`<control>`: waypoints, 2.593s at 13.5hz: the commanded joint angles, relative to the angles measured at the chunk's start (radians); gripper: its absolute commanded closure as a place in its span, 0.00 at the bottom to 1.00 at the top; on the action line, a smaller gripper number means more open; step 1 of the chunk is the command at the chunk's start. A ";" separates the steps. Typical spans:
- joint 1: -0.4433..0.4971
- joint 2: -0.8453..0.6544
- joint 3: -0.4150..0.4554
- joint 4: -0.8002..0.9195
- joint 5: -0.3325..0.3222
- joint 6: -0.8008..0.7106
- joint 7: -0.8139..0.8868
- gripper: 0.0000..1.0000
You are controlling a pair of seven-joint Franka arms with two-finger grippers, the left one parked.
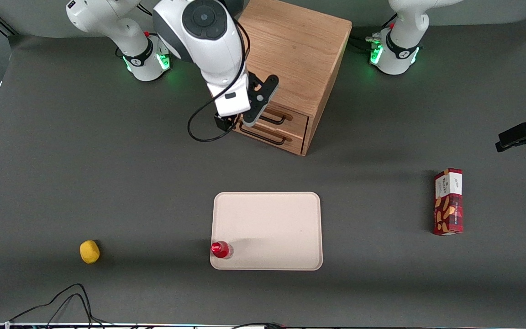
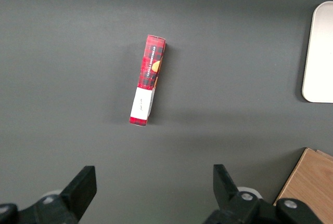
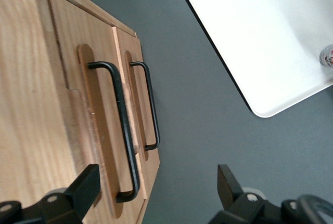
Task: Open upper drawer
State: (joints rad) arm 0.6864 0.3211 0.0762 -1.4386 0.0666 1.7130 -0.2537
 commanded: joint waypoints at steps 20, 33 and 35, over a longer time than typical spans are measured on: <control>-0.064 0.092 0.037 -0.040 0.117 0.089 -0.380 0.00; -0.080 0.127 0.054 -0.068 0.243 0.097 -0.457 0.00; -0.088 0.141 0.054 -0.068 0.243 0.105 -0.458 0.00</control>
State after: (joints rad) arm 0.6170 0.4514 0.1160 -1.5015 0.2809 1.8065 -0.6825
